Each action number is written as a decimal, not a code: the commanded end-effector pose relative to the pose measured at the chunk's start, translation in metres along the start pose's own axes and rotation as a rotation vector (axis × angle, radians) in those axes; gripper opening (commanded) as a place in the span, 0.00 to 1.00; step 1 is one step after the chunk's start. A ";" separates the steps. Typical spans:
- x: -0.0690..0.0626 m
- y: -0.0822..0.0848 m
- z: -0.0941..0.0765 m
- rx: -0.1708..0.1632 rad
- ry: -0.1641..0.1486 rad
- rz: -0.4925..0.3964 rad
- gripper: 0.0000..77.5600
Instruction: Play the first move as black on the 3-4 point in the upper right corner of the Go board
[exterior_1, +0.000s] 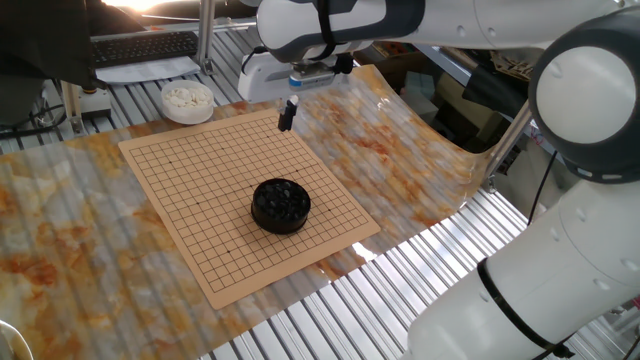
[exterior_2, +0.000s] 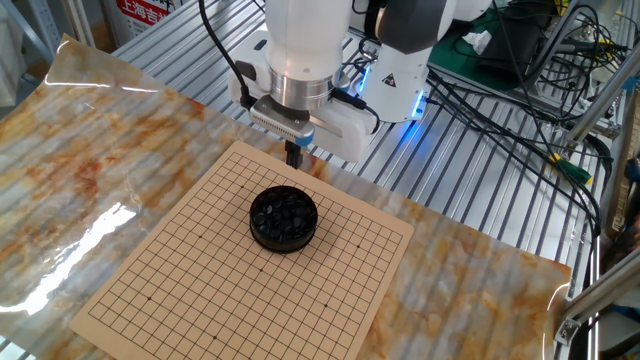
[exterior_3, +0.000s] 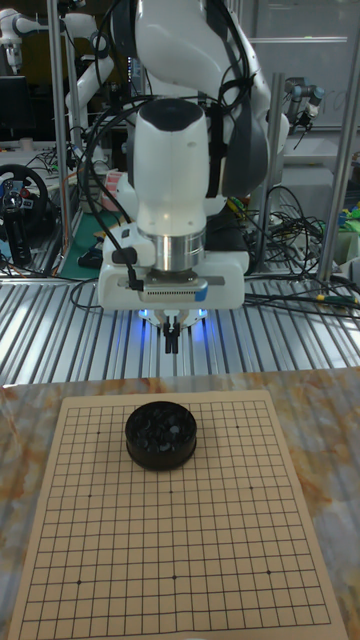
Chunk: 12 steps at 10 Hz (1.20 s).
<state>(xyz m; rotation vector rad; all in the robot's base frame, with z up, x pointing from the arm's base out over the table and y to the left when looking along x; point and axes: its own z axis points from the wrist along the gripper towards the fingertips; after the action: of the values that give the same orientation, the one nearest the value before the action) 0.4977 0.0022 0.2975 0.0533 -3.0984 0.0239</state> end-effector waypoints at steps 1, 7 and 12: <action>-0.001 0.000 -0.001 -0.001 0.004 0.004 0.00; -0.001 0.000 0.001 -0.001 0.009 0.002 0.00; -0.002 0.000 0.009 -0.002 0.008 0.000 0.00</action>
<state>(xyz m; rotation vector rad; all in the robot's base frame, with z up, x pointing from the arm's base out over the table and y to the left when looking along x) 0.4988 0.0019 0.2874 0.0531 -3.0878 0.0220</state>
